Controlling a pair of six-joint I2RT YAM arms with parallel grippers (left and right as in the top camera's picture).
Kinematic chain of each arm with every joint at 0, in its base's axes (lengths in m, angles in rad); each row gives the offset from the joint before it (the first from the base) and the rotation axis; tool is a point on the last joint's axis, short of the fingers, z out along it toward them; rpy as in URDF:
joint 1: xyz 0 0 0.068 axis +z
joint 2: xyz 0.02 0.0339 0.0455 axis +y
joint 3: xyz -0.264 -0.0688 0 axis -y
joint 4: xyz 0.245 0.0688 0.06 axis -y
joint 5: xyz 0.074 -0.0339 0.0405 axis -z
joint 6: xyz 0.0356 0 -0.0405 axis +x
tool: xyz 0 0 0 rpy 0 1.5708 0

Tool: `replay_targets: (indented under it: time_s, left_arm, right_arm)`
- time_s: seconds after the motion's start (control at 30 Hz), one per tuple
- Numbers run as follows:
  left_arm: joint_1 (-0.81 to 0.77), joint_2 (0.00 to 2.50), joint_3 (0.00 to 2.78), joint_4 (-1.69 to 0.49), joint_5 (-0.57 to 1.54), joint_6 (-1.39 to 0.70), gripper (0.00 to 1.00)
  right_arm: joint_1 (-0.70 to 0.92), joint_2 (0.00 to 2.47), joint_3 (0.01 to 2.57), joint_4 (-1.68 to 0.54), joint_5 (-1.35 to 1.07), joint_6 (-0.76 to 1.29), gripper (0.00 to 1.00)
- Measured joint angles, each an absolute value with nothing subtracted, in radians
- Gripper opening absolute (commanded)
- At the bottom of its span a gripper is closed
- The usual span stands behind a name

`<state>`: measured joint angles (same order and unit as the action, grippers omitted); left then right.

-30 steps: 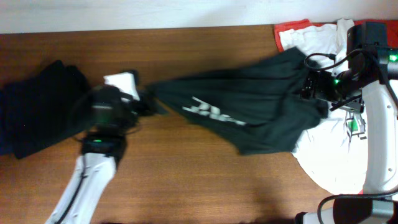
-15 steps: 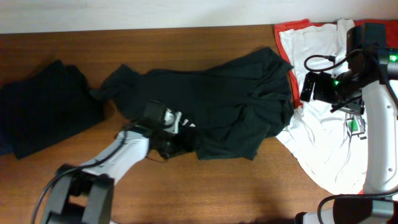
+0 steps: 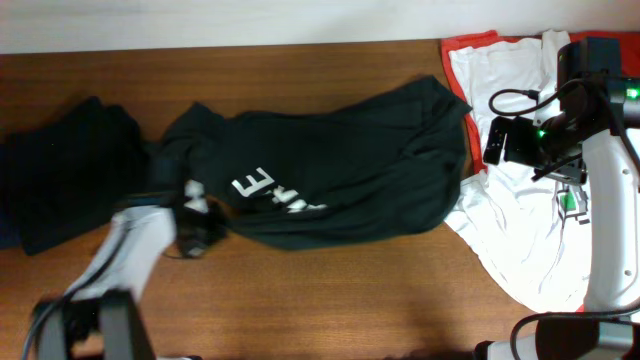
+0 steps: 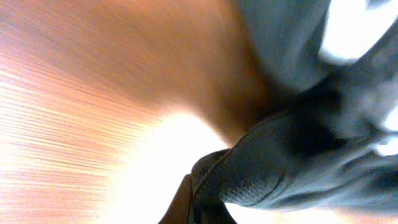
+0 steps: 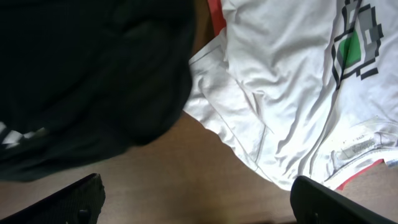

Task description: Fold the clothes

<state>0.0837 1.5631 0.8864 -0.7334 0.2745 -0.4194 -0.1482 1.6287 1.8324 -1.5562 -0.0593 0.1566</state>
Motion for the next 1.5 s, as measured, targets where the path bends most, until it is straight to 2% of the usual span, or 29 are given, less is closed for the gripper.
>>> replay_targets:
  time_s: [0.03,0.07,0.1,0.2,0.33,0.43,0.53,0.57,0.83,0.9,0.97,1.0,1.03,1.17,1.23,1.5]
  left_arm:
    - [0.173,1.507,0.926,-0.733,0.239,-0.390,0.50]
    - [0.234,1.467,0.957,-0.730,0.227,-0.368,0.87]
    - [0.266,1.449,0.970,-0.730,0.228,-0.356,0.99]
    - [0.280,1.446,0.970,-0.830,0.281,-0.342,0.99]
    - [0.124,1.446,0.947,-0.937,0.322,-0.350,0.99]
    - [-0.031,1.447,0.871,-0.839,0.333,-0.440,0.99]
    - [-0.128,1.448,0.781,-0.708,0.313,-0.552,0.89]
    - [-0.165,1.449,0.742,-0.623,0.292,-0.586,0.89]
    - [-0.237,1.510,0.701,-0.477,0.198,-0.634,0.89]
    - [-0.237,1.545,0.725,-0.442,0.201,-0.638,0.76]
    - [-0.236,1.581,0.743,-0.410,0.199,-0.640,0.57]
    - [-0.236,1.597,0.753,-0.403,0.200,-0.637,0.41]
    - [-0.236,1.605,0.753,-0.396,0.197,-0.633,0.36]
    - [-0.234,1.612,0.756,-0.445,0.204,-0.610,0.39]
    - [-0.235,1.612,0.759,-0.467,0.211,-0.582,0.44]
    - [-0.241,1.612,0.759,-0.467,0.205,-0.564,0.43]
  right_arm:
    - [-0.148,1.629,1.832,-1.555,-0.059,0.157,0.99]
    - [-0.148,1.629,1.832,-1.555,-0.059,0.157,0.99]
    - [-0.148,1.629,1.832,-1.555,-0.059,0.157,0.99]
    - [-0.148,1.629,1.832,-1.555,-0.059,0.157,0.99]
    - [-0.148,1.629,1.832,-1.555,-0.059,0.157,0.99]
    - [-0.148,1.629,1.832,-1.554,-0.060,0.156,0.99]
    - [-0.148,1.629,1.832,-1.555,-0.059,0.156,0.99]
    - [-0.148,1.629,1.832,-1.555,-0.059,0.156,0.99]
    - [-0.148,1.629,1.832,-1.557,-0.056,0.157,0.99]
    - [-0.148,1.629,1.832,-1.558,-0.056,0.157,0.99]
    - [-0.148,1.629,1.832,-1.559,-0.053,0.156,0.99]
    - [-0.148,1.629,1.832,-1.560,-0.052,0.156,0.99]
    - [-0.148,1.629,1.832,-1.560,-0.051,0.156,0.99]
    - [-0.148,1.629,1.832,-1.560,-0.049,0.156,0.99]
    - [-0.148,1.629,1.832,-1.559,-0.049,0.156,0.99]
    - [-0.148,1.629,1.832,-1.559,-0.049,0.155,0.99]
